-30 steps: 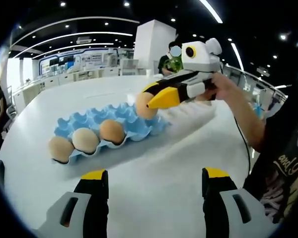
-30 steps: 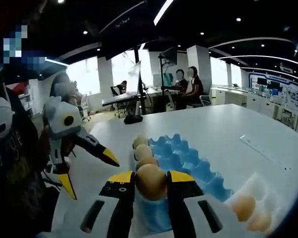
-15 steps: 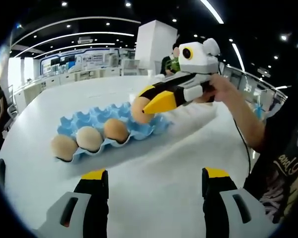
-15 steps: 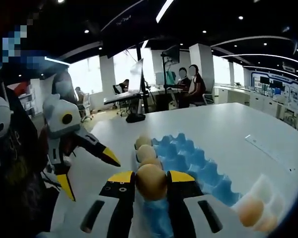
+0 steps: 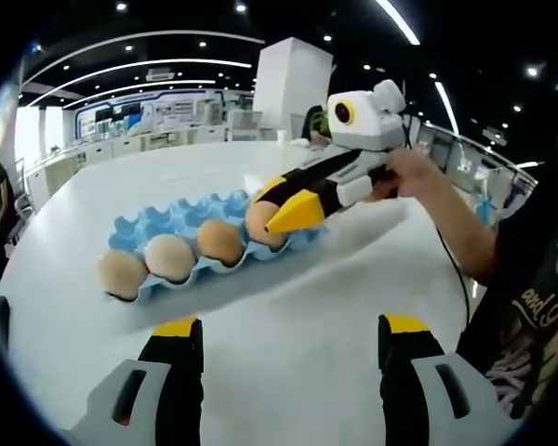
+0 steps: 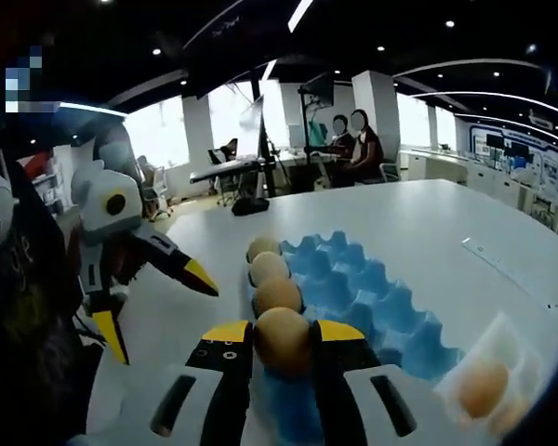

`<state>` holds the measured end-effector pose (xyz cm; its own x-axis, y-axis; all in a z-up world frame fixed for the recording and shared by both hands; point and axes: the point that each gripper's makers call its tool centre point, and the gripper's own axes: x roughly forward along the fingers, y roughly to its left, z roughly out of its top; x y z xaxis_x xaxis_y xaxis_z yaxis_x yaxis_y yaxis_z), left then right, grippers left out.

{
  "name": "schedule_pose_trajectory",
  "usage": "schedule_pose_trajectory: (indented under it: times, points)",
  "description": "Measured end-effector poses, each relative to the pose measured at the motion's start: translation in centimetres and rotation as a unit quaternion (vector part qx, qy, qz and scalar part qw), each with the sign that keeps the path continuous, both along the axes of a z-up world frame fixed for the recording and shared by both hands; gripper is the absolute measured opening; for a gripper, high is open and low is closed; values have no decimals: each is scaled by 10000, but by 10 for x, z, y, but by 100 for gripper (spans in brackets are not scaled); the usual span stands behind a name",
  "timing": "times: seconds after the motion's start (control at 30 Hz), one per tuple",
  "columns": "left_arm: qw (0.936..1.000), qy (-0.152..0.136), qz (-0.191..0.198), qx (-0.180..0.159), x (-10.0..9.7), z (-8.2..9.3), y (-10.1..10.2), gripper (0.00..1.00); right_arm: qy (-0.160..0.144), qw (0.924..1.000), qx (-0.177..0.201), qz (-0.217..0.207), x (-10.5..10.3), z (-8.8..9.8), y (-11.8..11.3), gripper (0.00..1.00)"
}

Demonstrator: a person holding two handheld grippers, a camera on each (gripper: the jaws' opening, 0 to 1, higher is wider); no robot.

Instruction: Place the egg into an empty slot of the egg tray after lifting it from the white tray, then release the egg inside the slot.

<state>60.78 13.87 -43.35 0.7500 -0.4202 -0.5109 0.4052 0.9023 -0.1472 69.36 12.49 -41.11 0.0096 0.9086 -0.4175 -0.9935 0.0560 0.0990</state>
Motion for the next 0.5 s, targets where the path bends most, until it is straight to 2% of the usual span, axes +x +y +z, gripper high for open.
schedule_pose_trajectory:
  times: [0.23, 0.5]
  points:
    - [10000, 16, -15, -8, 2, -1, 0, 78, 21, 10000, -83, -41, 6, -7, 0, 26]
    - [10000, 31, -28, 1, 2, -1, -1, 78, 92, 9999, -11, -55, 11, -5, 2, 27]
